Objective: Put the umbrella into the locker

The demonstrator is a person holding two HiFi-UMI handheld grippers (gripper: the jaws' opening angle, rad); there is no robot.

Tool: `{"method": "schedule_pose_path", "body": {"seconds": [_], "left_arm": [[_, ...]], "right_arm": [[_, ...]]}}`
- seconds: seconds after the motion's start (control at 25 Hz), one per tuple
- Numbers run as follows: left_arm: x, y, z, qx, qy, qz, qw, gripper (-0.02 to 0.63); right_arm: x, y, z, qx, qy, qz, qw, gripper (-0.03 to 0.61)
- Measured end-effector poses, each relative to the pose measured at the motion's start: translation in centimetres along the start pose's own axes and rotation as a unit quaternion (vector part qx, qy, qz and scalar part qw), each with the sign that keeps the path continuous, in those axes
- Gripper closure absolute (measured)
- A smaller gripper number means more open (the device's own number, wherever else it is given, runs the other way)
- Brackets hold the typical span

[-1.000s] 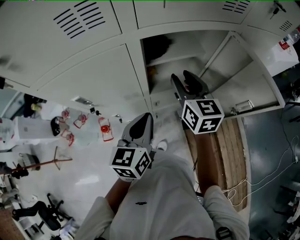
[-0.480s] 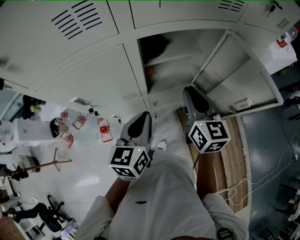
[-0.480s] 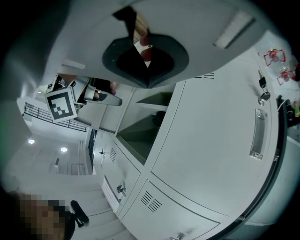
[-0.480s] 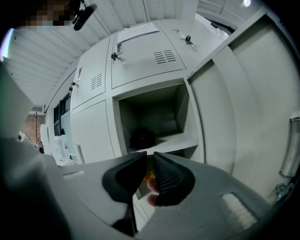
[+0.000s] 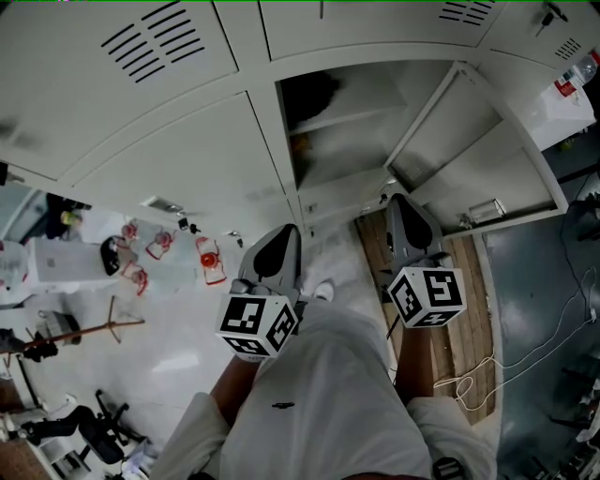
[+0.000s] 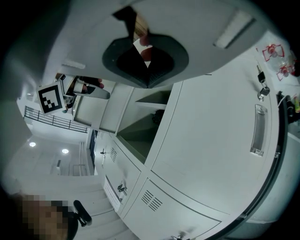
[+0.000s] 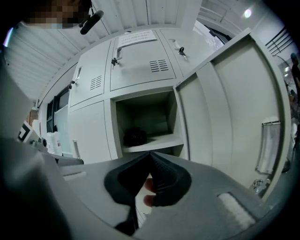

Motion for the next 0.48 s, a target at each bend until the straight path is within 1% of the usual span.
{"method": "schedule_pose_path", "body": {"seconds": [0.08, 0.32, 0.48], "left_arm": [[0.1, 0.0, 0.1, 0.0, -0.001, -0.007, 1.0, 0.597], [0.2, 0.2, 0.2, 0.001, -0.005, -0.01, 0.9999, 0.595], [0.2, 0.3, 0.2, 0.001, -0.005, -0.011, 0.9999, 0.595]], "right_arm": [[-0.5, -0.5, 0.4, -0.007, 0.002, -0.004, 1.0, 0.577], [-1.9, -1.4, 2.0, -0.027, 0.003, -0.02, 0.999, 0.577], [-1.8, -1.8, 3.0, -0.038, -0.009, -0.011, 0.999, 0.577]]}}
Point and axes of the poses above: the fingertips, and each gripper's own axes: z backward along the fingers, y to its left, x out of its top, the point moved 2 cm from there along z, backward along the fingers, and after that the axes turned 5 degrees about -x, right-handed, at the moved point
